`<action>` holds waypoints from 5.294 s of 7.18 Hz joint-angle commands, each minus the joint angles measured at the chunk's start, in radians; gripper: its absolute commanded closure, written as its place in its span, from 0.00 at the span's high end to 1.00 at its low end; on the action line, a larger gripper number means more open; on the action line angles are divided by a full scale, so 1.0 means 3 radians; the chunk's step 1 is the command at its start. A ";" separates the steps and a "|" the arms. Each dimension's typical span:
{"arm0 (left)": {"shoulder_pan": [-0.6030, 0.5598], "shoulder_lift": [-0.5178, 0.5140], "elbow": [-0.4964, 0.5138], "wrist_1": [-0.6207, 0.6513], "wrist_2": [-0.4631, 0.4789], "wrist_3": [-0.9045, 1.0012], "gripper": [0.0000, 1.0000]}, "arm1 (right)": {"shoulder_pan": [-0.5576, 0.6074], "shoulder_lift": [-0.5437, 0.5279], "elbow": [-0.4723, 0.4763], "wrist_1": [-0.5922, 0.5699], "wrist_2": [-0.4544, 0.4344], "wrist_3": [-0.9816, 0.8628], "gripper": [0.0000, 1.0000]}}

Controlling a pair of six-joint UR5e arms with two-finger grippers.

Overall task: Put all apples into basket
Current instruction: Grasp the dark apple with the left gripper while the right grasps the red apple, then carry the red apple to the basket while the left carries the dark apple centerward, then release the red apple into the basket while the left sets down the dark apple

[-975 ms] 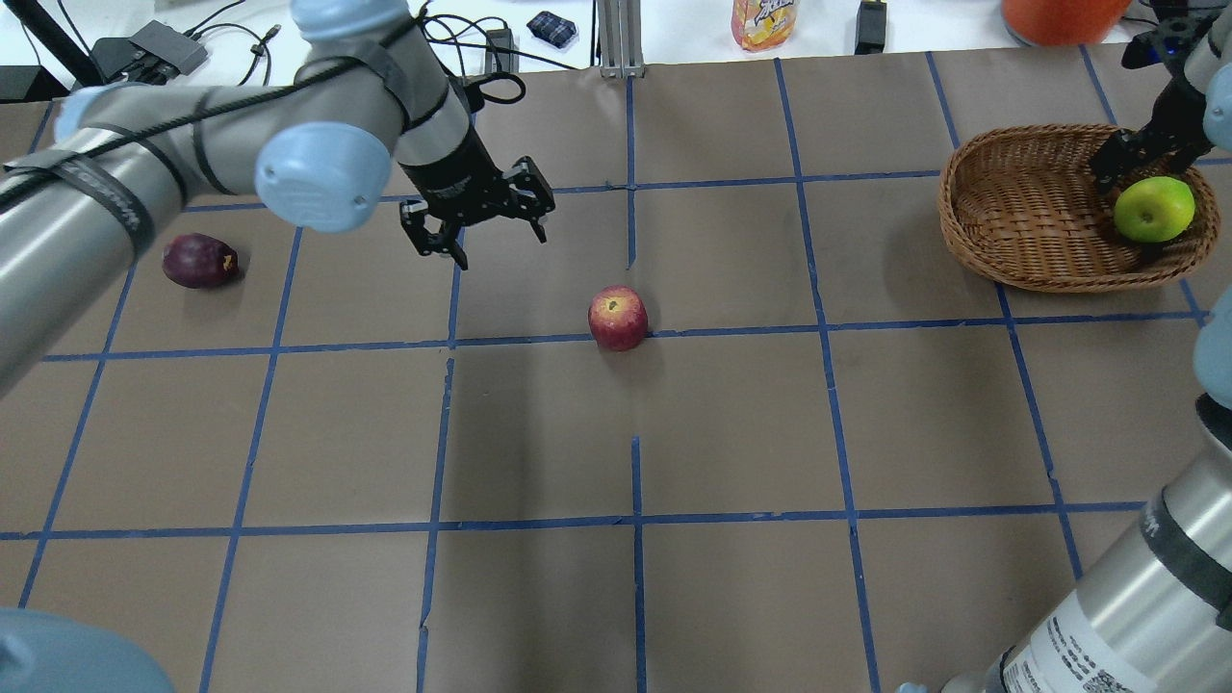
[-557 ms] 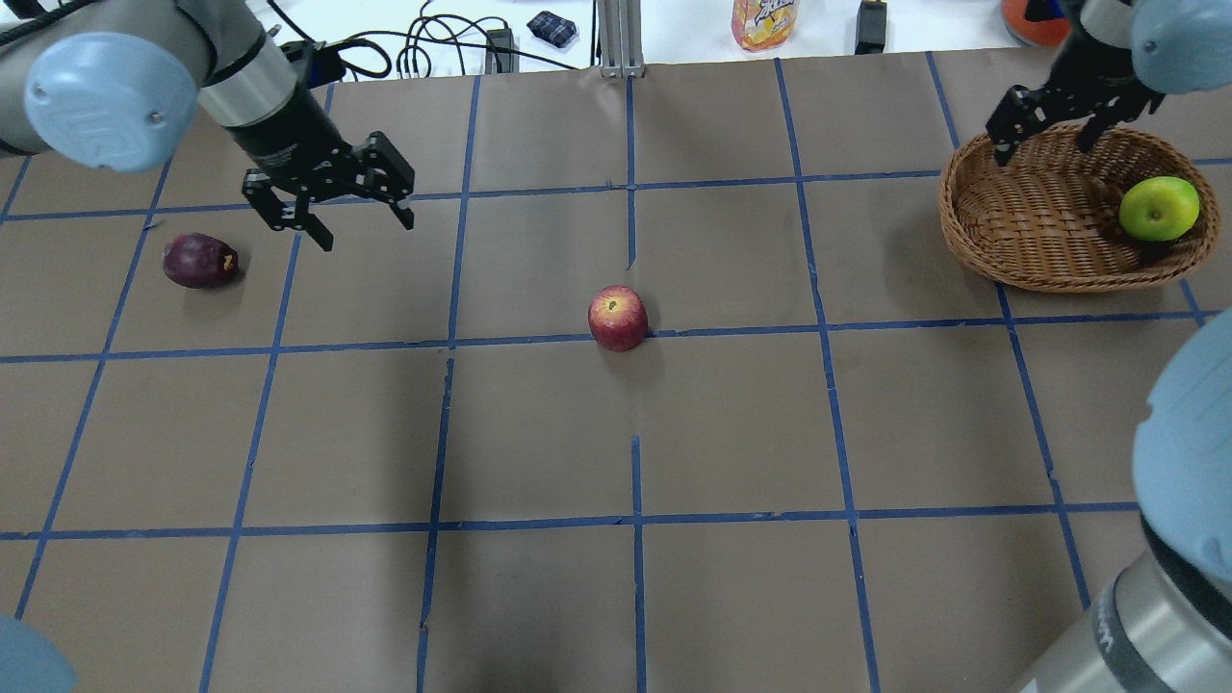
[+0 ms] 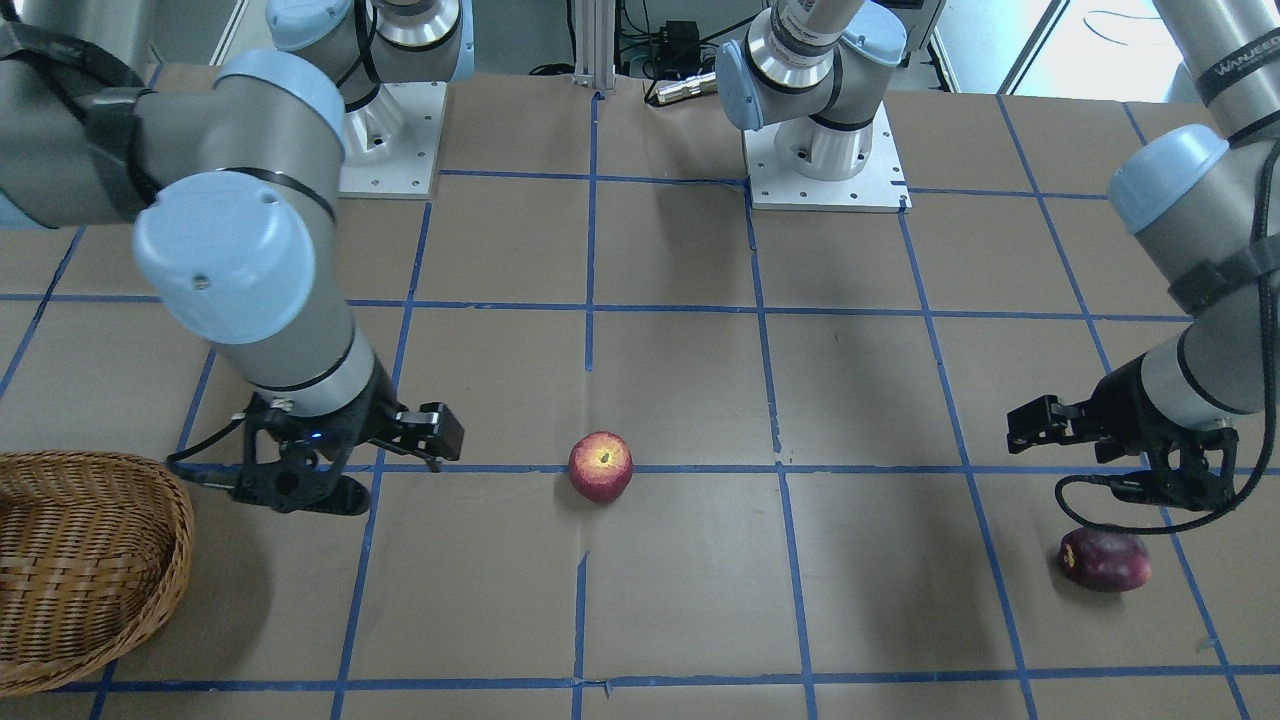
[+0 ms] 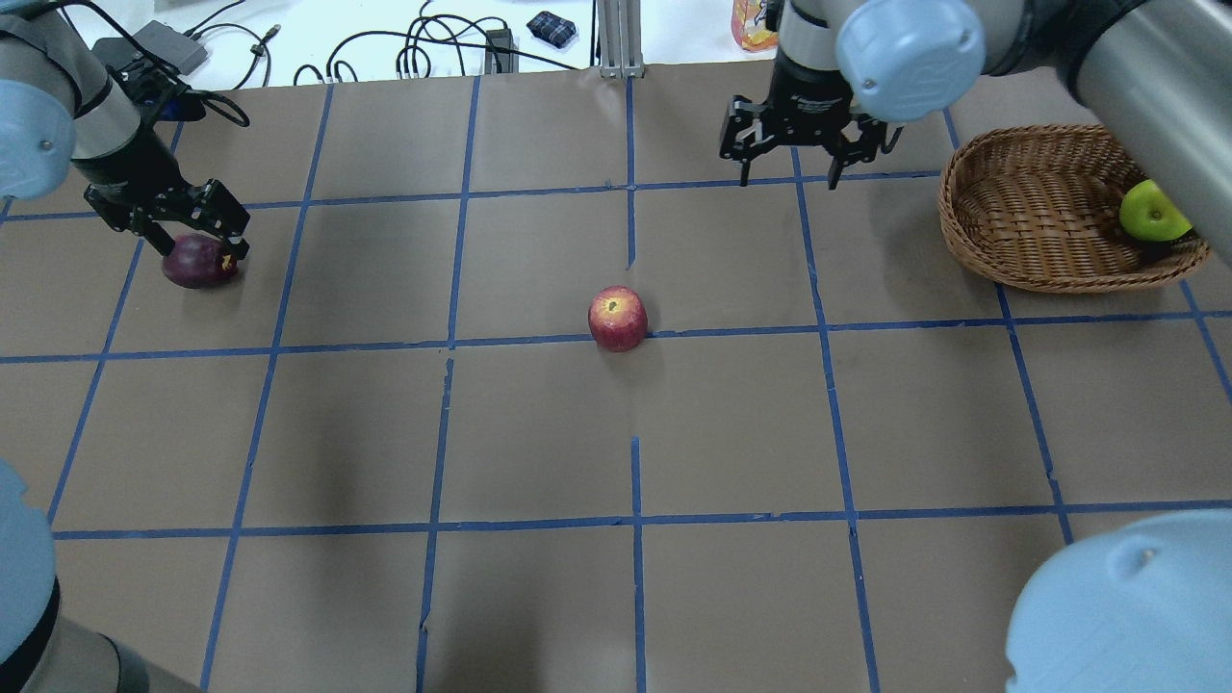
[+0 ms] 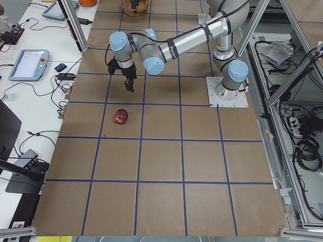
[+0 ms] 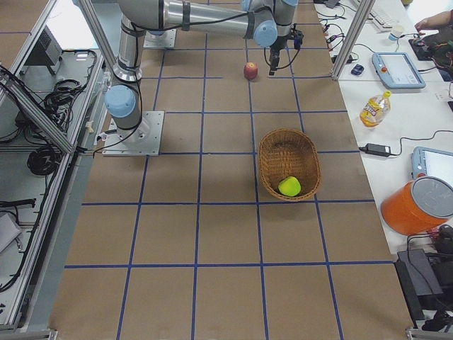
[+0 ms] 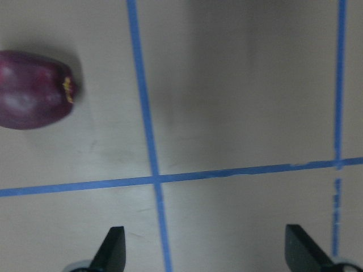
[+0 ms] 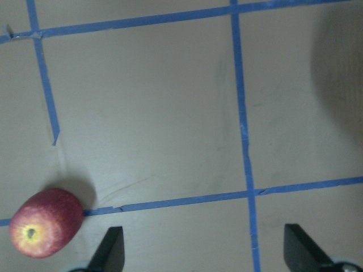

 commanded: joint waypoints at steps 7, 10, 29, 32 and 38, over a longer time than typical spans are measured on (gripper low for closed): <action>0.0096 -0.0850 0.0126 0.1153 0.0541 0.0709 1.00 | 0.0837 0.0655 0.0017 -0.0537 0.0099 0.1100 1.00; 0.0187 -0.0958 0.0270 0.1158 0.0556 0.0745 1.00 | 0.0862 0.0717 0.0190 -0.0553 0.0094 0.1095 1.00; -0.2455 -0.0646 -0.0032 0.0529 -0.0491 -0.2962 0.41 | -0.1842 0.0614 -0.0244 -0.0571 -0.0330 -0.2396 0.00; -0.2446 -0.0525 0.0034 0.0458 -0.0599 -0.3085 1.00 | -0.1960 0.0860 -0.0234 -0.0783 -0.0341 -0.2643 0.00; -0.1909 0.0359 0.0444 -0.1106 -0.0528 -0.2558 1.00 | -0.1910 0.0586 -0.0254 -0.0222 -0.0295 -0.2318 1.00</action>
